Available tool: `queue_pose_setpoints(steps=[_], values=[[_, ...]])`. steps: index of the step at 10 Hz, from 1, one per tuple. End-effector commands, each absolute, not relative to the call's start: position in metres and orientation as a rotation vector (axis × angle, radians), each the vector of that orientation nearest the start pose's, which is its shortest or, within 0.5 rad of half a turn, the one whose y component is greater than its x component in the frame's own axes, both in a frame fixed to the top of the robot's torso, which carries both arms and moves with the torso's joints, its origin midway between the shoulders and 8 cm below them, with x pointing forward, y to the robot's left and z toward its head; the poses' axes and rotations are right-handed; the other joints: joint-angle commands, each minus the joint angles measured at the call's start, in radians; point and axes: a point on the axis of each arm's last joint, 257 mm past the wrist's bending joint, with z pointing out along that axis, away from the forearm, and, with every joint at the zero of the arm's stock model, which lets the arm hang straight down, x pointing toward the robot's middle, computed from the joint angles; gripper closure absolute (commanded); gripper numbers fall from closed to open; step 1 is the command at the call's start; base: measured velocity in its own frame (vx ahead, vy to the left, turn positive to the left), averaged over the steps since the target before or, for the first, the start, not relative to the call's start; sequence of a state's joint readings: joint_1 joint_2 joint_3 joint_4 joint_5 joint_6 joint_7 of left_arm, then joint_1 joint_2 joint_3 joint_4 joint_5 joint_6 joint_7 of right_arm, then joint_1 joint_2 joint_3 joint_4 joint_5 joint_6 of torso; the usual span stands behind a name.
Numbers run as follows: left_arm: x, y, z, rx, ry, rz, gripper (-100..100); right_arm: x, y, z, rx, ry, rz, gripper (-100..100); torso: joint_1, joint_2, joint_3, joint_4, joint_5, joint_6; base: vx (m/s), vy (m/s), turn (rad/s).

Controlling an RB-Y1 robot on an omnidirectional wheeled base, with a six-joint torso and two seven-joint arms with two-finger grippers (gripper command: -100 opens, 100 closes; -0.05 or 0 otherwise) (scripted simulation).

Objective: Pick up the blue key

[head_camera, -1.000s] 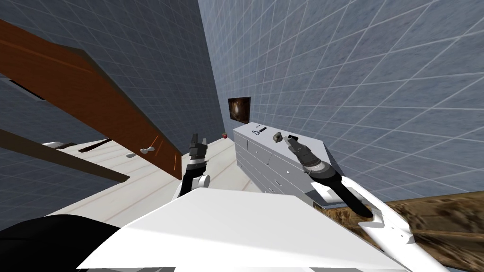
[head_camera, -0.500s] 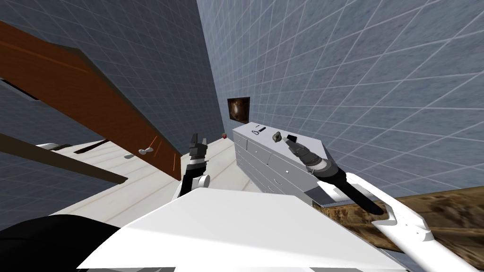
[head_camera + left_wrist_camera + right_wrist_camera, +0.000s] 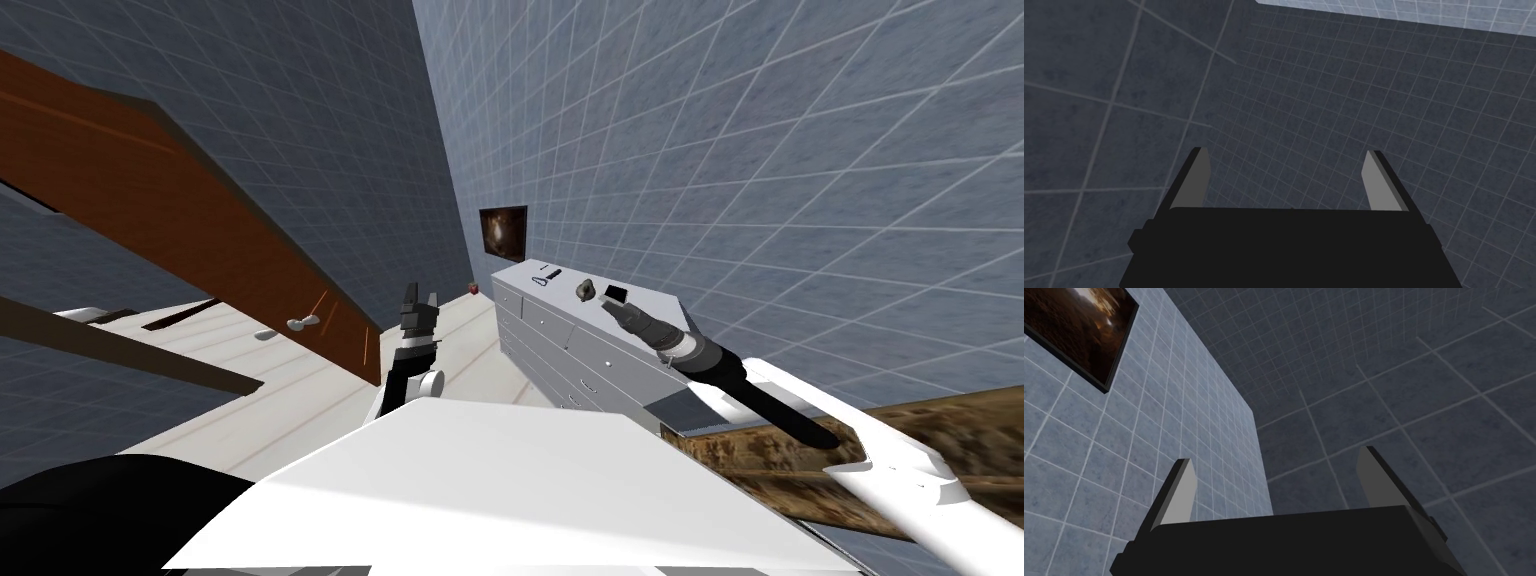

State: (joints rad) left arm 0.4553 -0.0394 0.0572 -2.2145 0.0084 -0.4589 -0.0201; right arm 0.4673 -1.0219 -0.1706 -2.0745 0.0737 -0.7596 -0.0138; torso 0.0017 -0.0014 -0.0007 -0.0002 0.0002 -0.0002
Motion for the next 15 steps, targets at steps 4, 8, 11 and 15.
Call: queue_pose_setpoints(steps=[4,8,11,15], values=[[0.362,0.303,0.002,-0.734,0.617,-1.232,0,0.349,-0.251,-0.013,-0.41,1.415,1.042,-100,0.0,0.0,0.0,0.0,0.0,0.0,0.017,0.017,-0.017],[0.362,0.303,0.002,-0.734,0.617,-1.232,0,0.356,-0.271,-0.033,-0.481,1.544,0.966,-100,0.001,-0.001,0.0,0.0,0.0,0.0,0.029,0.034,-0.028],[0.362,0.303,0.002,-0.734,0.617,-1.232,0,0.36,-0.281,-0.044,-0.535,1.623,0.919,-100,0.001,-0.001,-0.001,0.0,0.0,0.0,0.038,0.037,-0.021],[0.362,0.303,0.002,-0.734,0.617,-1.232,0,0.363,-0.291,-0.054,-0.615,1.716,0.863,-100,0.003,-0.002,-0.001,0.0,0.0,0.0,0.046,0.051,-0.026]])
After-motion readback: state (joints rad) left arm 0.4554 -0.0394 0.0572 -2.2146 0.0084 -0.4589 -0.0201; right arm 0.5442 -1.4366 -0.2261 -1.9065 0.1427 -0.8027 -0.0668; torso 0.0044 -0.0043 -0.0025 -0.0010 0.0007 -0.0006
